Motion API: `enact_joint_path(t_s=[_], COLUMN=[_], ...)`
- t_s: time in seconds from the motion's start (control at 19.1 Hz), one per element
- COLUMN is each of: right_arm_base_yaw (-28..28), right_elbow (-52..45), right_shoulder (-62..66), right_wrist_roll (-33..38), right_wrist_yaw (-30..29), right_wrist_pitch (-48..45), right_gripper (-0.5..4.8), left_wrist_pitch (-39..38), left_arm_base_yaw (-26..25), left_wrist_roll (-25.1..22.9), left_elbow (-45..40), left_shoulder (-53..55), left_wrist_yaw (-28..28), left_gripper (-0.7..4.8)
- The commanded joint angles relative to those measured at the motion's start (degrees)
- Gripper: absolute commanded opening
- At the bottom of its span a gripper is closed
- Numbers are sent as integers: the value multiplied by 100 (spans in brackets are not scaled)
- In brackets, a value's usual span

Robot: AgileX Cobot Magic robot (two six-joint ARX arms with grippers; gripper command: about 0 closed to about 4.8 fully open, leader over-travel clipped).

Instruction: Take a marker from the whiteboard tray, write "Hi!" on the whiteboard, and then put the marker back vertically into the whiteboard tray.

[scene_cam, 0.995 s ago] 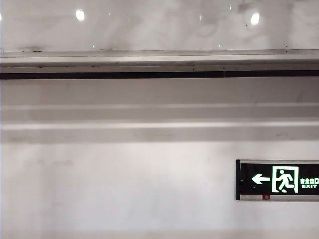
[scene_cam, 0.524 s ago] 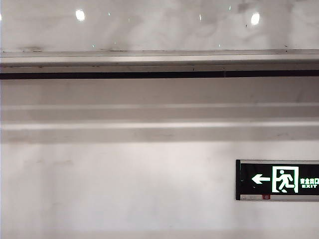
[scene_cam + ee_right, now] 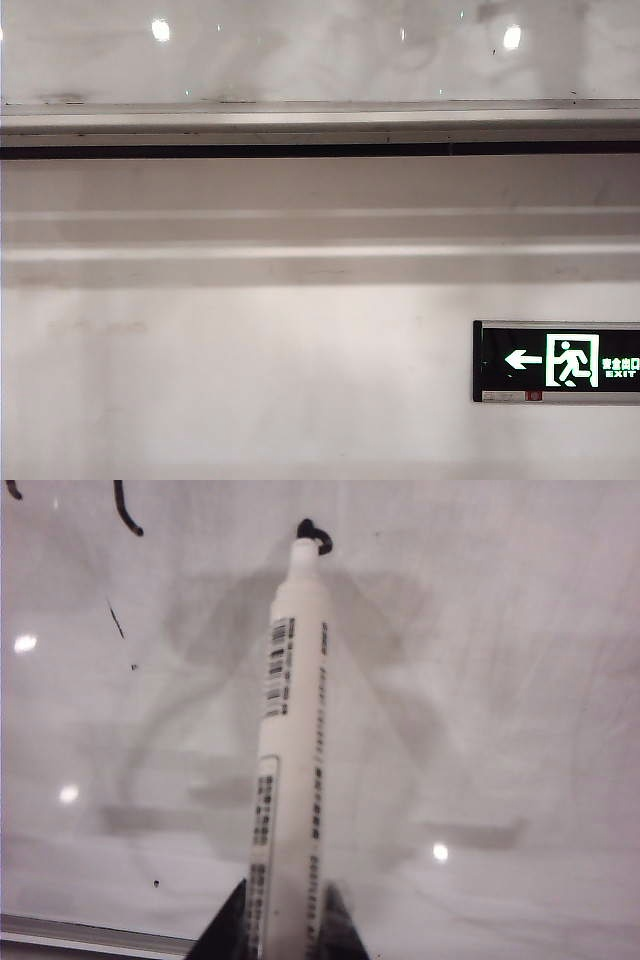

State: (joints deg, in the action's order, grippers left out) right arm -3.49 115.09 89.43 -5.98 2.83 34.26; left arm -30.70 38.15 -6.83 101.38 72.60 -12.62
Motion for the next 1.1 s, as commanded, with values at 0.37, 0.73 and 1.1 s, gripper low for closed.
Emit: enact_joint_path(t_s=[0.37,0.73,1.1], right_arm_base_yaw=[-2,-2,-2], right_elbow=[20,15,-424], right_shoulder=[-323,-839,-949], right_wrist_roll=[57,315,345], right_wrist_yaw=[101,-59,-175], right_wrist_pitch=[144,1130,1648], right_gripper=[-1,-1,-2], left_wrist_pitch=[-13,-7,-35], left_arm_base_yaw=[-2,-2,7], left_wrist_roll=[-2,-7,-28], left_elbow=[24,24,24], left_shoulder=[-20,-17,-15], left_wrist_yaw=[-20,-55,-925], left_gripper=[-6,-6,-6])
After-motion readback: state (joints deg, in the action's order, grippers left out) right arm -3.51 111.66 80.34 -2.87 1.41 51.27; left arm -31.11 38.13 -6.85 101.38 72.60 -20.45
